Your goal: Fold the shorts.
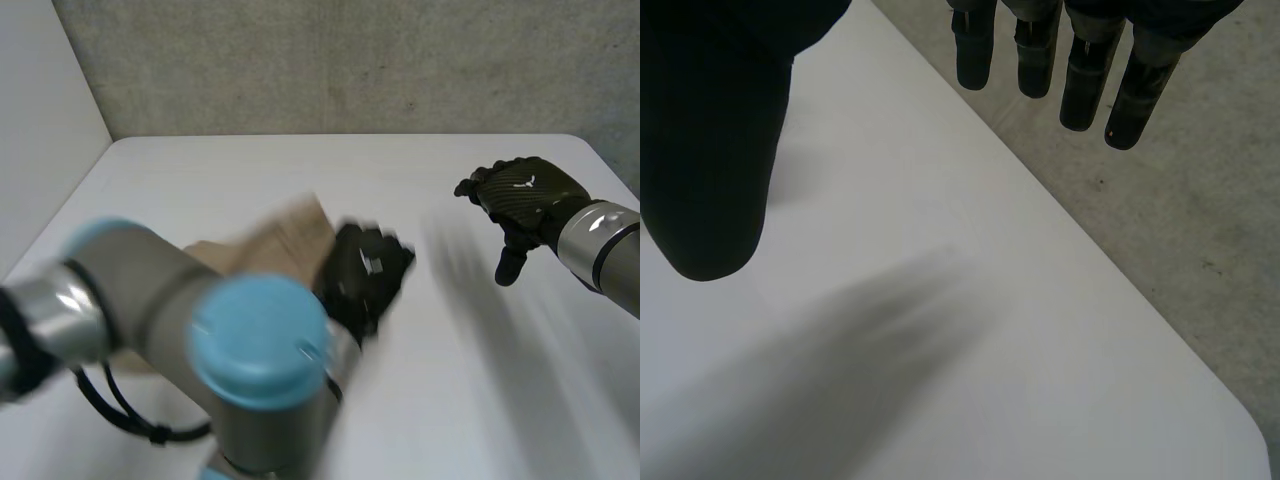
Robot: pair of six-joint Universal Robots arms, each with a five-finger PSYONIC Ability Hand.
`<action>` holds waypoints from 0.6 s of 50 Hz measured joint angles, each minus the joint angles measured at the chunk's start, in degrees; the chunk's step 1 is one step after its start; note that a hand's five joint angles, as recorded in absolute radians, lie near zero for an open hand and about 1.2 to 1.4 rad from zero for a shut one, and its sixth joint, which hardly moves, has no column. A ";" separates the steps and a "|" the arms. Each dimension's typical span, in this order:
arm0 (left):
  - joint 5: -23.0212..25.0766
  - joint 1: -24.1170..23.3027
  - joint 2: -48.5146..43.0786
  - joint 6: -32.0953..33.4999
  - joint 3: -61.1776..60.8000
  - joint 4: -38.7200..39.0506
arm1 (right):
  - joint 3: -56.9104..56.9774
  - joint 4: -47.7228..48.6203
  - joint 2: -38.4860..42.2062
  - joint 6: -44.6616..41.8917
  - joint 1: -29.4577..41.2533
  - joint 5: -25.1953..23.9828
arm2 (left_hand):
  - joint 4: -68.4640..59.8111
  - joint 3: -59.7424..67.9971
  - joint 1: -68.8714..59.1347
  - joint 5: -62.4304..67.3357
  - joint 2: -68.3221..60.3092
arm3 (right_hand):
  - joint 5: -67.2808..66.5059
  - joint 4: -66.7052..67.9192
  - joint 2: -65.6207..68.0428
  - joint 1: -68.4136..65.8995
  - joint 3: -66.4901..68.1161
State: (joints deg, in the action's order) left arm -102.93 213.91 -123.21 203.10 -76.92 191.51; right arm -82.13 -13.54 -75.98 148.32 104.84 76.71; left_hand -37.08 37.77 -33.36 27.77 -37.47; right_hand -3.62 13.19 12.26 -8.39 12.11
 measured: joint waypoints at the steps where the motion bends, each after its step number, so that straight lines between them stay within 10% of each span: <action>1: -0.54 -1.32 -2.05 -0.05 0.00 -0.57 | 0.10 0.00 0.01 -0.02 -0.14 -0.03 | 12.62 -12.54 13.18 -12.73 12.57 | 0.00 0.00 0.00 0.00 0.00; 16: -1.55 -1.81 11.63 -0.44 -0.14 -0.79 | 0.33 0.09 0.15 0.12 0.00 0.04 | 24.63 -24.70 19.98 -25.12 25.28 | 0.00 0.00 0.00 0.00 0.00; 30: -0.95 23.51 20.65 -3.98 -11.83 -6.65 | 0.87 -0.72 0.89 10.12 7.44 -0.06 | 24.63 -24.70 19.98 -25.12 25.28 | 0.00 0.00 0.00 0.00 0.00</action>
State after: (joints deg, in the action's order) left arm -103.89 237.42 -102.56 199.12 -88.74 184.85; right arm -81.27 -14.27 -75.08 158.44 112.28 76.65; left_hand -12.44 13.07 -13.38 2.65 -12.19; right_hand -3.63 13.19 12.26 -8.39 12.11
